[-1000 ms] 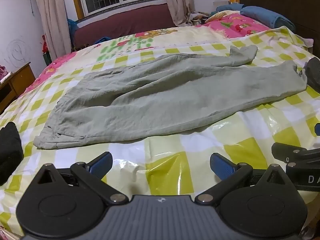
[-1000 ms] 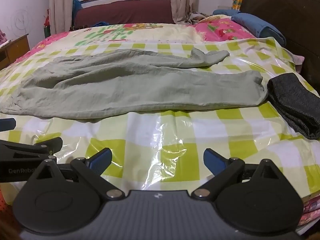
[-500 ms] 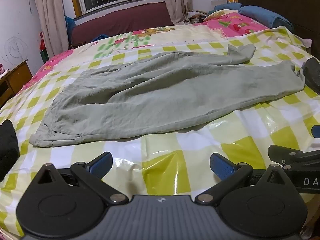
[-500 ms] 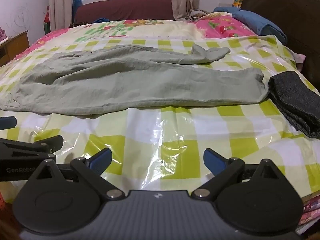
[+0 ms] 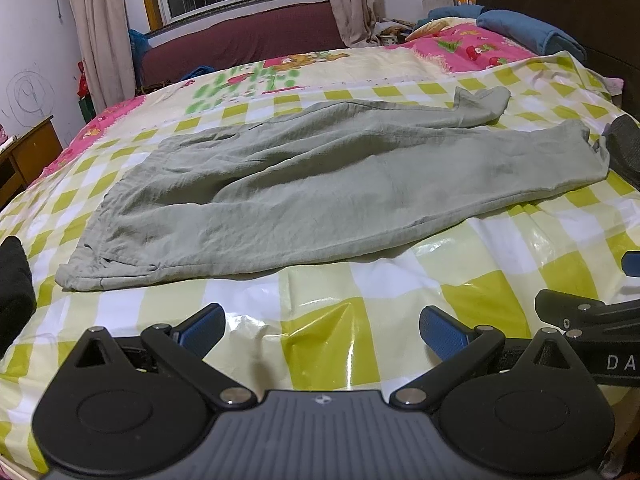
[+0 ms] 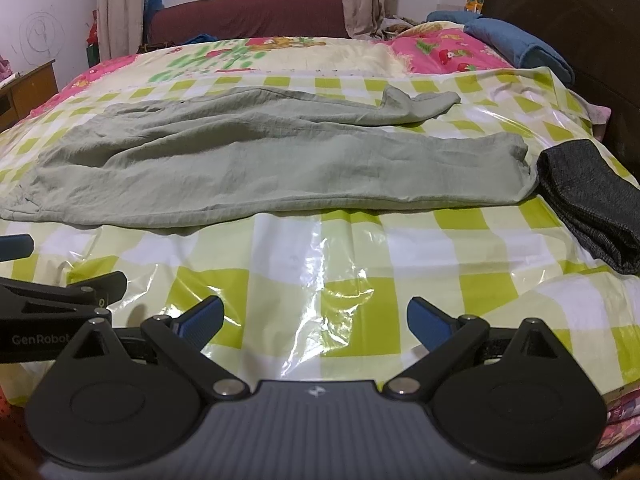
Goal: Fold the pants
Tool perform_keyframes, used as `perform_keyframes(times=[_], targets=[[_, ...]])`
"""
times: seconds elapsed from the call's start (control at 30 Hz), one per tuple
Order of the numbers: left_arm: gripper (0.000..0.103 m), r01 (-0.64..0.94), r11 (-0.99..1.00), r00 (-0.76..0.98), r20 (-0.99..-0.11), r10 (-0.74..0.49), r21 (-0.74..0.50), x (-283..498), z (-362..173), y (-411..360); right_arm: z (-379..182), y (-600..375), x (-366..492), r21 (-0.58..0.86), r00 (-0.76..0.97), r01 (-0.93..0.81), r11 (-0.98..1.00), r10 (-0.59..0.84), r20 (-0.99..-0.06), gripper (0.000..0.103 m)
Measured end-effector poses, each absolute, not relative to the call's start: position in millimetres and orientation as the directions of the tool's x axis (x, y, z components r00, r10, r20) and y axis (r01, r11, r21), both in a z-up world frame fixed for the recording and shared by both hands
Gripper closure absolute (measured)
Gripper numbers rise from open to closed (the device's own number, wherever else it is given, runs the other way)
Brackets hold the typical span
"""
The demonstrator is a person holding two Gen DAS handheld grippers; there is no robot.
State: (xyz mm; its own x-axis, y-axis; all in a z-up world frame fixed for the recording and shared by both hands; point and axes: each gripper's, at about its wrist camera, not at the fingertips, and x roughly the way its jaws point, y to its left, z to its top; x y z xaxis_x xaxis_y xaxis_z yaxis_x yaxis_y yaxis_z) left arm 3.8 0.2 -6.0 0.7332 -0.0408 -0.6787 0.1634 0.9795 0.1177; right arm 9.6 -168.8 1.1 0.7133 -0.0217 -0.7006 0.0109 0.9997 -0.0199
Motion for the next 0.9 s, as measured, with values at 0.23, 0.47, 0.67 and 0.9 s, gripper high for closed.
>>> perform_keyframes(times=[0.23, 0.47, 0.67, 0.9], targets=[[0.0, 0.164, 0.979, 0.733, -0.679, -0.041, 0.118, 4, -6, 0, 1, -169, 10, -0.019, 0.712, 0.011, 1.0, -0.021, -0.702, 0.006], [0.0, 0.162, 0.98, 0.731, -0.681, -0.039, 0.118, 4, -8, 1, 0, -168, 10, -0.022, 0.71, 0.007, 1.0, -0.021, -0.704, 0.006], [0.0, 0.149, 0.983, 0.739, -0.673, -0.038, 0.108, 5, -4, 5, 5, -160, 13, -0.037, 0.724, -0.026, 0.999, -0.007, -0.69, 0.011], [0.0, 0.078, 0.996, 0.756, -0.654, -0.032, 0.041, 19, 6, 37, 15, -134, 30, -0.082, 0.751, -0.104, 0.991, 0.024, -0.66, 0.011]])
